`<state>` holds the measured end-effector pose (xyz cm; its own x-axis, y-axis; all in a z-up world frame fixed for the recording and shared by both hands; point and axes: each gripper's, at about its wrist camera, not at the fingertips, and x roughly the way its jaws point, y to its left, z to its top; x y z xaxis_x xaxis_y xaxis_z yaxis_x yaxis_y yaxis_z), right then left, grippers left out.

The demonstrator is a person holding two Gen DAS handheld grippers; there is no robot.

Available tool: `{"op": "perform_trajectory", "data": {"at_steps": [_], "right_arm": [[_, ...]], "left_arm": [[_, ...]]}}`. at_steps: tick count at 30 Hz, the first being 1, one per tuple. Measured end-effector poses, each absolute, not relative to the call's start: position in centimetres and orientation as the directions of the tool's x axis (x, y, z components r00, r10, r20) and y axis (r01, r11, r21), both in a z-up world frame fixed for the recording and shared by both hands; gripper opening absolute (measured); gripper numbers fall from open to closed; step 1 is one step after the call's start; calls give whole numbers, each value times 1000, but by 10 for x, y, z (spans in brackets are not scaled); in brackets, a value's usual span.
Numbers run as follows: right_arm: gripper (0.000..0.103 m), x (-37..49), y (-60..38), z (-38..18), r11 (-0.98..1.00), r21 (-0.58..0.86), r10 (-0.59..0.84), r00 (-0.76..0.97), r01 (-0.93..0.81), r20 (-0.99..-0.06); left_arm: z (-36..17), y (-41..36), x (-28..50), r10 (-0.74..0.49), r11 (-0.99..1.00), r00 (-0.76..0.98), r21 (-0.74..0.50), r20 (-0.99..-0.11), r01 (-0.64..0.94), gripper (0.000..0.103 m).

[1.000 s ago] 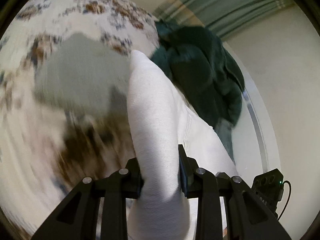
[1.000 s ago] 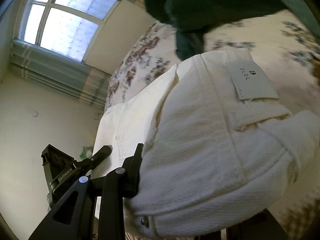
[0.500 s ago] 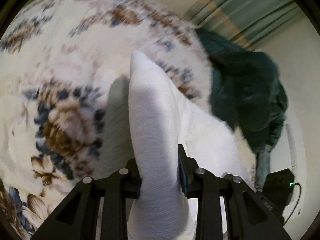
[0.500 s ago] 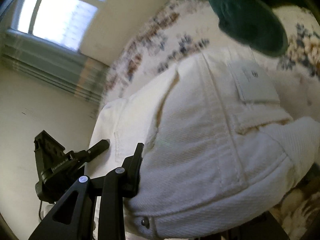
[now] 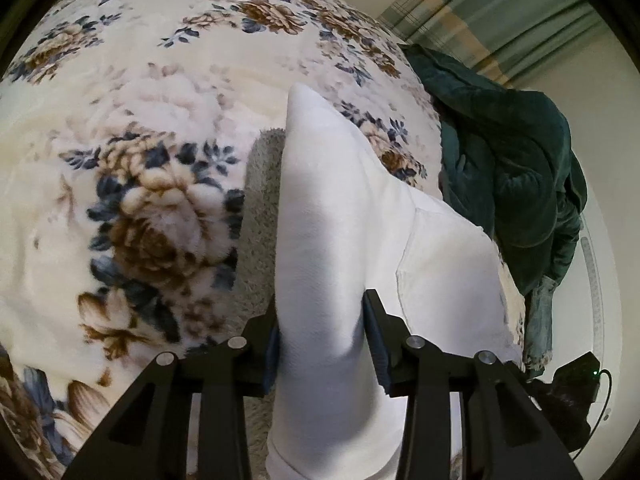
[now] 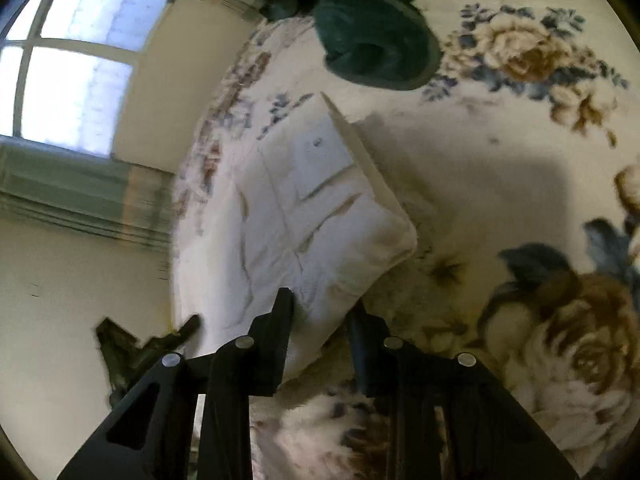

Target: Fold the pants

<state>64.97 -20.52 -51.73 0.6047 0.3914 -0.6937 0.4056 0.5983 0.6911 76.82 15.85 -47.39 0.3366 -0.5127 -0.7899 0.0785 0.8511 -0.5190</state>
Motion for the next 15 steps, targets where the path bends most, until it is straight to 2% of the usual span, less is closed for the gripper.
{"op": "perform_trajectory", "data": {"at_steps": [3,6,9,11,13,14,15], "right_arm": [[25,655,-194,-512,685,604,325,572,406,-753],[25,654,-196,-514,722,542,283,531,430,-799],[27,657,-194,-510,768,490,255,505,413,-825],[42,655,-189,-495,811,439,222,492,386,-842],[57,652,-182,-475,864,348,140,491,363,-860],[60,650,-178,-467,882,319,117,494,347,-861],[62,650,-174,-458,902,274,83,490,333,-868]], "left_arm": [[-469,152,765,-474,875,344,-477,-811,82,38],[-468,150,759,-419,903,352,-423,-837,69,55],[-466,151,753,-383,918,357,-396,-852,39,55],[-457,149,747,-323,940,365,-340,-873,18,56],[-445,144,738,-239,967,385,-255,-891,9,61],[-437,141,731,-218,972,400,-233,-890,13,62],[-430,138,724,-208,975,412,-220,-887,18,68]]}}
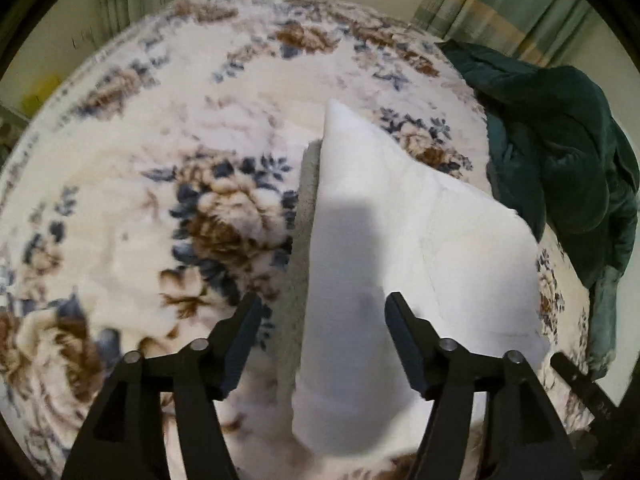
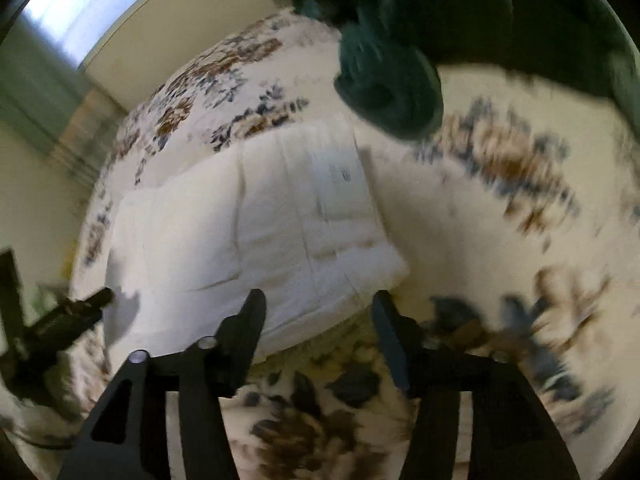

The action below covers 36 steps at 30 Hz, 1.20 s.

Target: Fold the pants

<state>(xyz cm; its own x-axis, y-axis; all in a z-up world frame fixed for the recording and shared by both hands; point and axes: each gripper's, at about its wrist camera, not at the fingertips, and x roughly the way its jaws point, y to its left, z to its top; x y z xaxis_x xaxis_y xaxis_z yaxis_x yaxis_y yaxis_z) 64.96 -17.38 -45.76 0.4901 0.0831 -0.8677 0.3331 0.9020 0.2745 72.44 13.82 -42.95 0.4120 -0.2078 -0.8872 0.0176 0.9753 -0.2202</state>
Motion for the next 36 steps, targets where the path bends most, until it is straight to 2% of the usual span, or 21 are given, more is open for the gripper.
{"op": "perform_trajectory", "data": {"at_steps": [1,2,3,4,5,10,21,36], "right_arm": [[70,649,-170,-448,919,228,46,487,321,-872],[84,648,-165,-439,933,182,11,481,310,-877],[90,646,-161,-430,943,147,-15,477,300,-879],[99,644,-158,-422,950,115,-40,477,290,-878],[102,641,-154,-413,956,73,-73,474,283,-877],[103,617,-149,-365,963,-17,-151,487,269,-860],[103,516,-160,-246,963,-48,-191,544,266,-817],[103,294,-159,-40,988,-60,-145,708,144,-691]], "left_arm": [[-420,133,716,-196,979,422,-204,-885,25,78],[-414,130,710,-180,982,426,-186,-887,26,83],[-406,126,704,-160,986,432,-165,-888,25,87],[-397,121,695,-145,989,442,-148,-886,28,88],[-390,117,689,-133,991,451,-134,-883,30,88],[-354,101,661,-56,998,482,-58,-874,10,97],[-241,71,561,-20,1000,574,-12,-819,18,97],[-90,42,366,-2,1000,688,5,-725,7,97]]}}
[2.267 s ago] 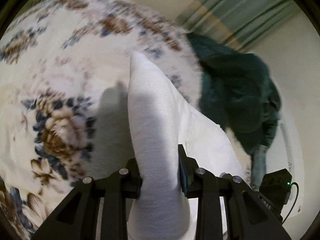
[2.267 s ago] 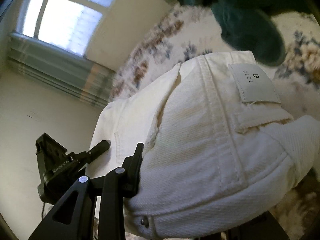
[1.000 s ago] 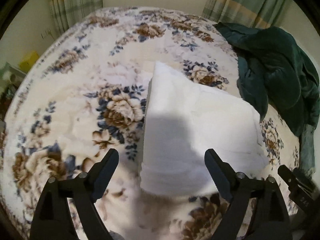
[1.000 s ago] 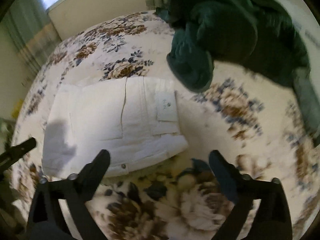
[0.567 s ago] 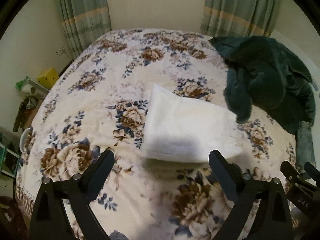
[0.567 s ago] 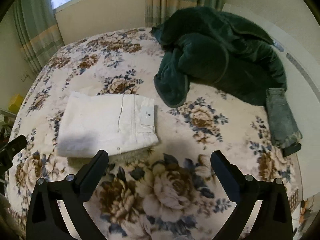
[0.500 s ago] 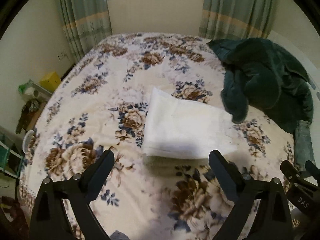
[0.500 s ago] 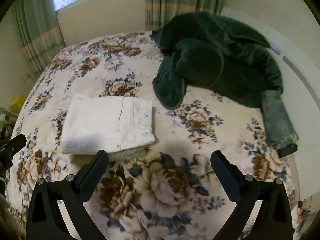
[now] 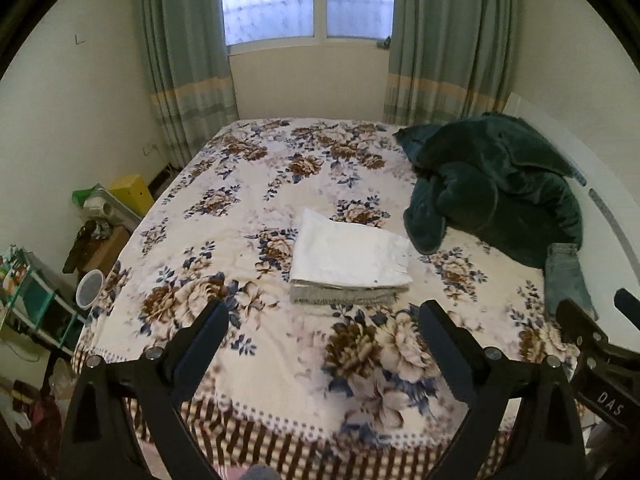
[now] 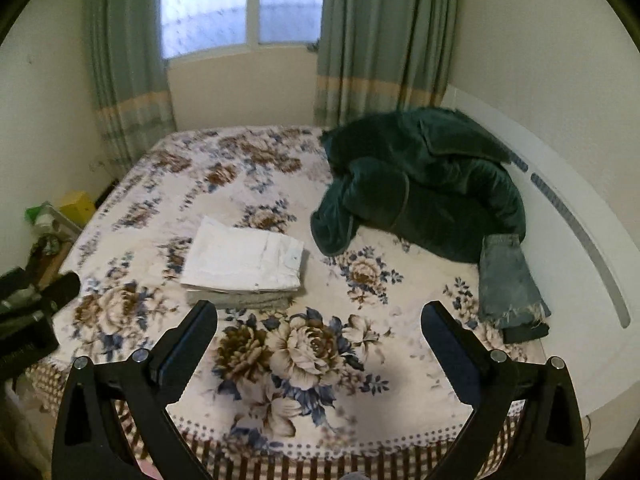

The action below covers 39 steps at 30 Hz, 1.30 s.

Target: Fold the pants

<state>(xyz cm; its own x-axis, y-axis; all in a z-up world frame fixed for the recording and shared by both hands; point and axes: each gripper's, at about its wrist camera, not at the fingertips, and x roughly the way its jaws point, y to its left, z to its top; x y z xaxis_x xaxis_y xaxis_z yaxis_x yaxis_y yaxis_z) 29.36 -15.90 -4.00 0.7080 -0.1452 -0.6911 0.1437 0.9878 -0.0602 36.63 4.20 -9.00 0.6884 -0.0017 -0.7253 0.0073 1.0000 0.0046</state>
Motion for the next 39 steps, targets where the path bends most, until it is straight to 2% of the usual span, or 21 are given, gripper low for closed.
{"op": "perform_trajectory", "data": {"at_steps": [10,17,20,22,39], "right_arm": [[103,185,-150,57,994,-79,-109,787,77,-607],[103,151,-144,90,996,-53,-89,799,71,-595],[103,146,-142,94,996,-52,-91,804,75,-588],[103,140,-140,97,996,-43,-92,807,82,-583],[103,130,-139,91,998,-17,-62,797,65,-601]], "left_arm": [[-29,46,284,0,1000,737,-15,-676,-13,97],[-13,52,257,0,1000,756,-17,-655,-15,97],[-11,54,250,5,1000,760,-11,-650,-15,97],[-10,55,248,12,1000,764,-3,-645,-18,103],[-4,59,230,29,1000,772,12,-635,-27,103]]}}
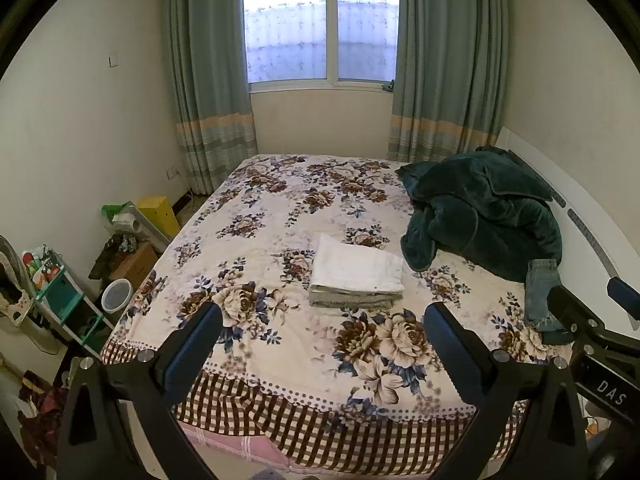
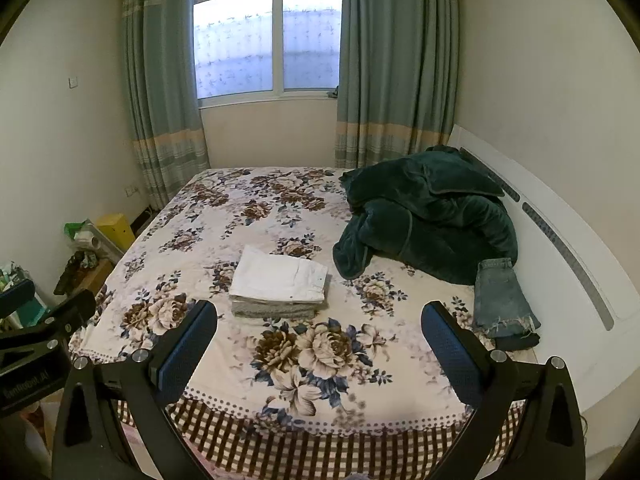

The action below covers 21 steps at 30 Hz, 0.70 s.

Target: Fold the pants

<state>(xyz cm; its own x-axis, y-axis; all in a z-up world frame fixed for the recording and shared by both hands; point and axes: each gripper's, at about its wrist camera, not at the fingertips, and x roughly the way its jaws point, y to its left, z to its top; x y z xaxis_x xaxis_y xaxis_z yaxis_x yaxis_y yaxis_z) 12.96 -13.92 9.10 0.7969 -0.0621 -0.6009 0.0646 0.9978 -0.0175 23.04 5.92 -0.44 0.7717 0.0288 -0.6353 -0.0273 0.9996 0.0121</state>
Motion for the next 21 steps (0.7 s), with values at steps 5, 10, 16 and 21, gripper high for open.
{"op": "perform_trajectory", "data": {"at_steps": [5,10,16,21], "right_arm": [[103,129,-137,91,998,-12,-52,794,56,-605],[103,128,-134,91,999,-10,-44,794,48,-607],[103,129,-134,90,999,-8,-43,791,48,-611],[103,133,-133,90,999,-8,-40,790,44,-611]], "left_arm": [[-4,60,224,35,999,768,21,-639,-28,103],[-3,60,222,38,999,768,22,-639,-31,103],[-3,61,221,38,999,771,22,-636,-31,103],[-6,62,220,46,999,771,31,-635,-35,103]]}}
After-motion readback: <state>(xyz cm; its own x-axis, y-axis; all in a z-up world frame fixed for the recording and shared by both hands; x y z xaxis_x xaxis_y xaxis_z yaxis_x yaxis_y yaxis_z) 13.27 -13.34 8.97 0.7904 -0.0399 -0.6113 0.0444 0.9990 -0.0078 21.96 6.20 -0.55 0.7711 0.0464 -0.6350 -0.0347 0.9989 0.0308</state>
